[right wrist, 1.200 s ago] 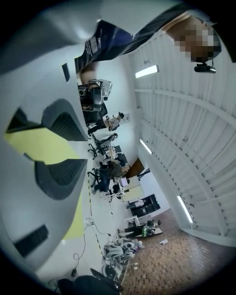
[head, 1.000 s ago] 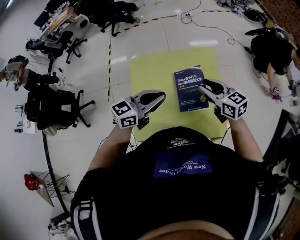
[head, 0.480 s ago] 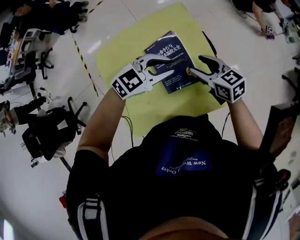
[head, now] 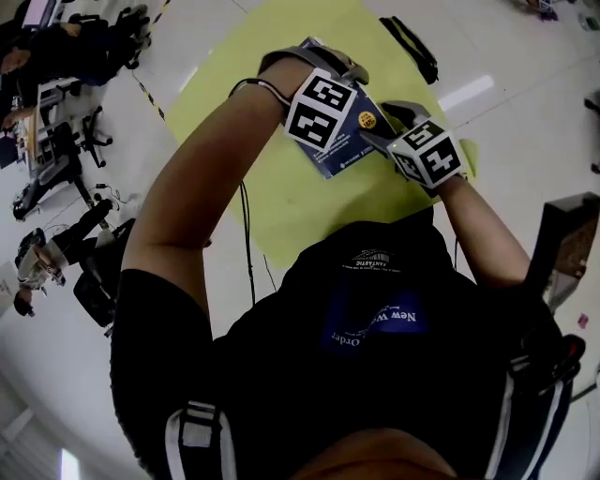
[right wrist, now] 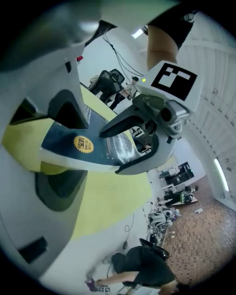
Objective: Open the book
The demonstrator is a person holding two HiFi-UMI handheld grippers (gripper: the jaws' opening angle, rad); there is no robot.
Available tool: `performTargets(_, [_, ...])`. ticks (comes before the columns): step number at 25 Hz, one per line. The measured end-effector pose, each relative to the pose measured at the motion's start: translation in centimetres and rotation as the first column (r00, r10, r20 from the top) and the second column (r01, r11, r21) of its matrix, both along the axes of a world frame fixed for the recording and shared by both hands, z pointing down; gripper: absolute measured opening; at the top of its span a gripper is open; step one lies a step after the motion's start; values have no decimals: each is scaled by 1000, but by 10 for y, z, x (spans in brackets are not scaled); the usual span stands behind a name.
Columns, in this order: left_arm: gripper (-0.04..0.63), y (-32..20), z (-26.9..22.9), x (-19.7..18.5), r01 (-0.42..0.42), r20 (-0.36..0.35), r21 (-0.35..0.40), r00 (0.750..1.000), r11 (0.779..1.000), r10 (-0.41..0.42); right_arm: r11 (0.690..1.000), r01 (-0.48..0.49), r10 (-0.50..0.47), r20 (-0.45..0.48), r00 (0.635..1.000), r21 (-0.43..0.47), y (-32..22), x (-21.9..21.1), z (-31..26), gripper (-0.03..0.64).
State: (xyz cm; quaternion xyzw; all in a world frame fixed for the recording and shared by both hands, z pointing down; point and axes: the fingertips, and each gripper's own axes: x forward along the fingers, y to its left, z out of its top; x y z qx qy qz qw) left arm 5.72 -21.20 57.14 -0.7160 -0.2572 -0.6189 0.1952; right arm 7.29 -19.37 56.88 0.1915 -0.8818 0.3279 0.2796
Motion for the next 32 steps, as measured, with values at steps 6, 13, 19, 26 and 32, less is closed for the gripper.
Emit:
performTargets(6, [322,-5,5,-5,-34,159,-172,985,984,62,999,-13,13,-6,1000,-32,-9,-1,-3,200])
performTargets(13, [321,-11,-15,-12,-124,36,-86,991,989,127,999,20,-19,-23,1000,36,-17,-13,-44,105])
performTargets(19, [225,-23,-35,-37,-212,-41,146,975,966,220,981,127,-115,-85,990,145,-20,-39,-73,97])
performTargets(26, [149,36,-64,-70,-77,-150,350,979,934,137,891,334,-259,-259,931,309,50,-77,-93,102])
performTargets(32, [121,75,-88,-103,144,-272,416,962,898,-28,778,555,-540,-138,830,294,100,-105,-128,114])
